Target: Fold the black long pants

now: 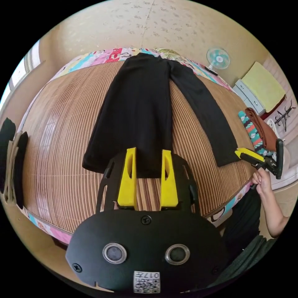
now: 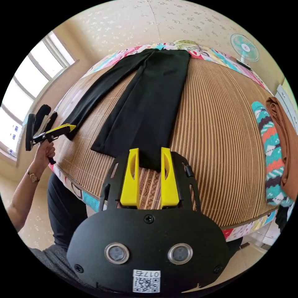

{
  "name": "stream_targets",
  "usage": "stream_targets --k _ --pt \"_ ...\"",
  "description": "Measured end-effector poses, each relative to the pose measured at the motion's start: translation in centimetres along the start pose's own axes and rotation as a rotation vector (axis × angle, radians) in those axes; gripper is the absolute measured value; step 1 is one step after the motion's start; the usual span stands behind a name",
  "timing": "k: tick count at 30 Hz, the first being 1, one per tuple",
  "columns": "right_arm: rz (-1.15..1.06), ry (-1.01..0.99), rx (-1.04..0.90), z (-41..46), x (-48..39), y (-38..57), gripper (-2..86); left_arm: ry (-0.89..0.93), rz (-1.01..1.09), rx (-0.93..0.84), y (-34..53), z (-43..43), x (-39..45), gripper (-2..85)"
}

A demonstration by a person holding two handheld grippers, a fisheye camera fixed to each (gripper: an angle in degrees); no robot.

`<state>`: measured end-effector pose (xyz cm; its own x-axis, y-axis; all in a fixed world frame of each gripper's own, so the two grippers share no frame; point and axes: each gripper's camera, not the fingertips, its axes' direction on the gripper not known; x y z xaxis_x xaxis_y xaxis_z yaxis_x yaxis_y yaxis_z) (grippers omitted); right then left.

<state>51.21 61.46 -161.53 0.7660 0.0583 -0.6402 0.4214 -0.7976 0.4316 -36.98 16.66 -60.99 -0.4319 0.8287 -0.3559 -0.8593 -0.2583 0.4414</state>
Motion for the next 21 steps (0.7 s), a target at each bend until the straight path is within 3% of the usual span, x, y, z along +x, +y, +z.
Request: stream_targets --k 1,5,7,14,16,18,21 --pt "0.027 0.044 0.016 0.0 0.0 0.3 5.5 -0.021 0.009 -0.003 0.9 -0.2 1.5 7.8" --pt "0.038 0.067 -0.078 -2.1 2.4 2.2 2.3 0.294 -0.125 -0.067 5.8 -0.8 2.8 4.9" --pt "0.055 0.062 -0.075 -4.4 4.5 5.2 1.9 0.339 -0.122 -0.078 9.6 -1.8 4.8 4.9" --pt "0.127 -0.064 -0.151 -13.9 14.0 21.2 3.4 0.456 -0.026 -0.159 25.8 -8.2 10.5 7.3" --pt "0.197 -0.11 -0.047 -17.1 16.8 24.6 5.5 0.442 -0.078 -0.15 28.2 -10.1 9.5 8.0" --pt "0.294 -0.211 0.08 -19.9 21.0 27.9 12.8 0.437 -0.148 -0.12 29.4 -12.3 7.9 9.3" --pt "0.344 -0.269 -0.027 -18.3 24.8 28.8 14.6 0.441 -0.177 -0.045 28.9 -15.7 6.0 10.3"
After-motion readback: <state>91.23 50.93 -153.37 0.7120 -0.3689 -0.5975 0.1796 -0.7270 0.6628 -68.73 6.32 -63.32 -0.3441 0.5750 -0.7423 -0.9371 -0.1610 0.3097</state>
